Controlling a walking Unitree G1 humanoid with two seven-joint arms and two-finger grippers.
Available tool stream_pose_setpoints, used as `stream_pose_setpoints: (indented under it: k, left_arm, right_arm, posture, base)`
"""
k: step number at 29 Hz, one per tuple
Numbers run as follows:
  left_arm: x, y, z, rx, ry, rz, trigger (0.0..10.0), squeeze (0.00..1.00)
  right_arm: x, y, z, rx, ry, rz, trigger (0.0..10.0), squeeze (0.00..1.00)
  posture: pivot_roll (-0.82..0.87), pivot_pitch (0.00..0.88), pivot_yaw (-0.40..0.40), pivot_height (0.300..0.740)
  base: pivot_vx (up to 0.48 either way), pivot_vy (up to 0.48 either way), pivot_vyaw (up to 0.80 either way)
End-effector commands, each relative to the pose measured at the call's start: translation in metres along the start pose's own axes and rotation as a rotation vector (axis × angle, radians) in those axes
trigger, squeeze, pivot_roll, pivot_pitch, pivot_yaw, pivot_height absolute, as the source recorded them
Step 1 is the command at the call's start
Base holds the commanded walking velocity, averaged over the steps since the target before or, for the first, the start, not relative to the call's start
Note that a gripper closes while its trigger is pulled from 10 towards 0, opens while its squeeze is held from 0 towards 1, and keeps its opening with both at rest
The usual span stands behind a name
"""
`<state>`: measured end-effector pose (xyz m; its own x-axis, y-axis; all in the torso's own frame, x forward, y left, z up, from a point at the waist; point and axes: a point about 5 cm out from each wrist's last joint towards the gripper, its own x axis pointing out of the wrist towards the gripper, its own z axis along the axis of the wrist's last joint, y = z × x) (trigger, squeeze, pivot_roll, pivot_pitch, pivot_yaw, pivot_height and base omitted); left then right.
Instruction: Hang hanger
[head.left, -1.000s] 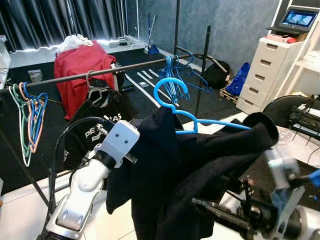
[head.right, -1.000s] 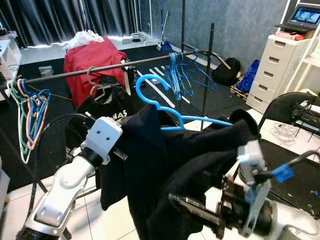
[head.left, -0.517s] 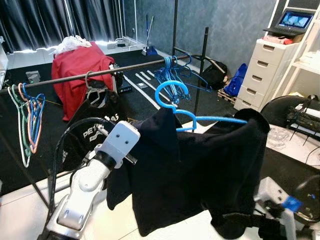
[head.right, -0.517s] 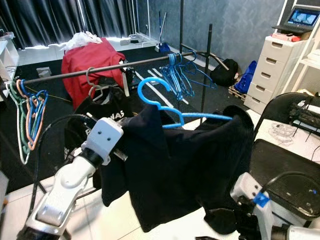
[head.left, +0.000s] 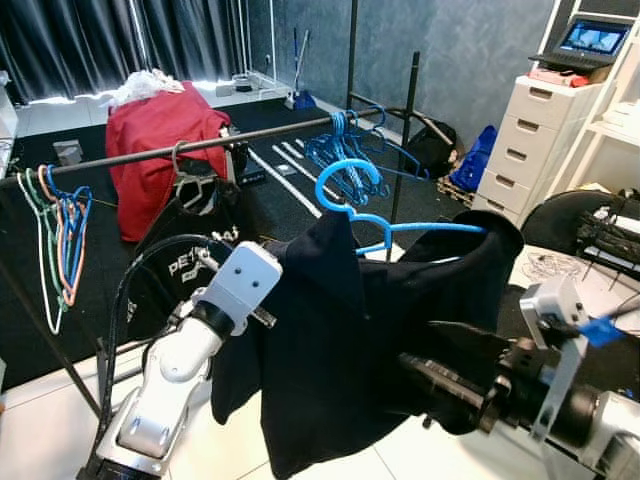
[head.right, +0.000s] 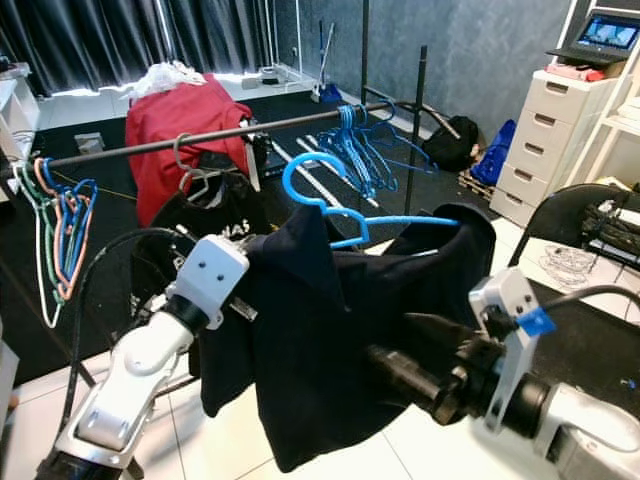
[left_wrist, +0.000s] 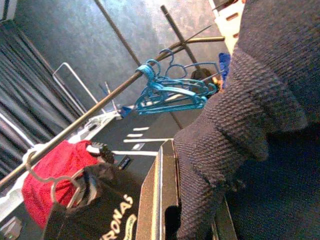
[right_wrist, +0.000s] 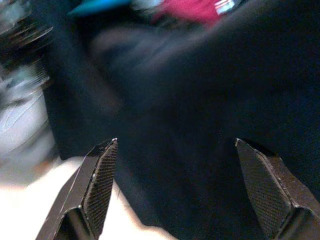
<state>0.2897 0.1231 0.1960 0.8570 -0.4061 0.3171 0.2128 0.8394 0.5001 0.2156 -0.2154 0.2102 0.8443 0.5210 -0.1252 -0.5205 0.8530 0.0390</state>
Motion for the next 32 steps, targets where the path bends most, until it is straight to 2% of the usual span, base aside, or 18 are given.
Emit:
stream_pose_setpoints:
  k: [1, 5, 7, 13, 18, 31, 32]
  left_arm:
    - [0.001, 0.003, 0.005, 0.007, -0.035, 0.009, 10.0, 0.0]
    - [0.001, 0.003, 0.005, 0.006, -0.036, 0.009, 10.0, 0.0]
    - [0.002, 0.002, 0.005, 0.006, -0.038, 0.008, 10.0, 0.0]
    - [0.002, 0.002, 0.005, 0.005, -0.038, 0.008, 10.0, 0.0]
    - [0.001, 0.002, 0.006, 0.006, -0.036, 0.011, 10.0, 0.0]
    - [0.001, 0.001, 0.006, 0.003, -0.037, 0.014, 10.0, 0.0]
    - [0.001, 0.0, 0.006, 0.003, -0.038, 0.013, 10.0, 0.0]
  right_arm:
    - [0.001, -0.009, 0.005, -0.001, -0.032, -0.076, 10.0, 0.0]
    - [0.003, -0.013, 0.01, 0.0, -0.063, -0.105, 10.0, 0.0]
    - [0.008, -0.015, 0.019, 0.015, -0.138, -0.124, 10.0, 0.0]
    - [0.012, -0.016, 0.024, 0.016, -0.17, -0.128, 10.0, 0.0]
    - [0.025, -0.015, 0.033, 0.013, -0.241, -0.139, 10.0, 0.0]
    - [0.037, -0.009, 0.034, 0.054, -0.28, -0.139, 10.0, 0.0]
    - [0.037, -0.012, 0.034, 0.063, -0.288, -0.163, 2.9, 0.0]
  posture:
    - [-0.11, 0.0, 0.007, 0.74]
    - [-0.11, 0.0, 0.007, 0.74]
    - [-0.11, 0.0, 0.006, 0.74]
    - [-0.1, 0.0, 0.005, 0.74]
    - [-0.1, 0.0, 0.0, 0.74]
    - [-0.1, 0.0, -0.004, 0.74]
    - [-0.1, 0.0, -0.004, 0.74]
  base:
    - [0.0, 0.0, 0.0]
    - [0.0, 0.0, 0.0]
    - [0.0, 0.0, 0.0]
    - [0.0, 0.0, 0.0]
    - [0.0, 0.0, 0.0]
    - [0.0, 0.0, 0.0]
    - [0.0, 0.0, 0.0]
